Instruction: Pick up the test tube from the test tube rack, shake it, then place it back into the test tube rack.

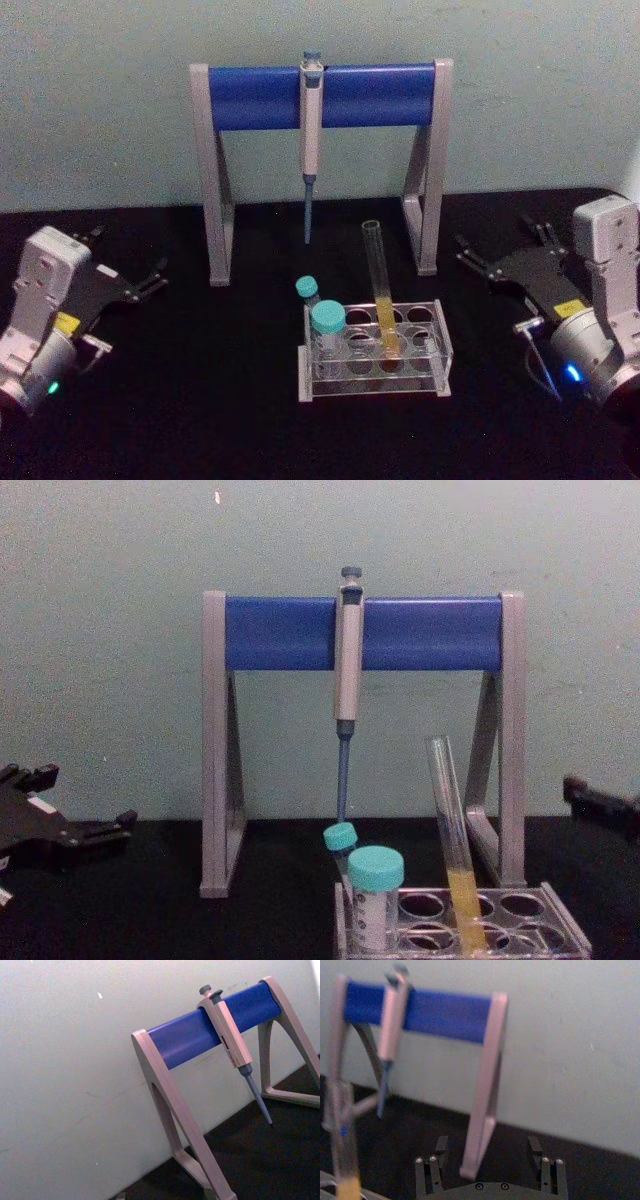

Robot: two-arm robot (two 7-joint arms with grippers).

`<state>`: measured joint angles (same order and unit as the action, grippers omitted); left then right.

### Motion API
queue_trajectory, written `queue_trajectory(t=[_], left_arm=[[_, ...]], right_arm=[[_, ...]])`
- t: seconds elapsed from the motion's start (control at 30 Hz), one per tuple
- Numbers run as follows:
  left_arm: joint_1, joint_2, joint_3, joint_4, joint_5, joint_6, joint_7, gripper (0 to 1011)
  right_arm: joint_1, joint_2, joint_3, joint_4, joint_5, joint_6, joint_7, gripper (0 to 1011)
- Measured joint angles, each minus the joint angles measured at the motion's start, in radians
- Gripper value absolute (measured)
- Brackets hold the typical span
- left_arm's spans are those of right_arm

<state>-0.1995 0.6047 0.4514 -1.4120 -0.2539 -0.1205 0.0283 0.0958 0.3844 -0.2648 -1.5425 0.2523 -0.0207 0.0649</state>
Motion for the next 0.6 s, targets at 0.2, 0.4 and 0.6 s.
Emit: queue_trajectory(t=[0.2,0.4,0.6], left_arm=[[0.000,0.000,0.000,0.000,0.000,0.000,0.000,1001],[0.000,0.000,0.000,0.000,0.000,0.000,0.000,1001],[0.000,0.000,0.000,0.000,0.000,0.000,0.000,1001]], right_arm=[[0.001,-0.026,0.009,0.053,-0.018,0.055,-0.023,1000],[0.007,-0.032,0.019,0.071,-0.010,0.073,0.004,1000],[0.006,-0.031,0.017,0.068,-0.010,0.072,0.001,1000]])
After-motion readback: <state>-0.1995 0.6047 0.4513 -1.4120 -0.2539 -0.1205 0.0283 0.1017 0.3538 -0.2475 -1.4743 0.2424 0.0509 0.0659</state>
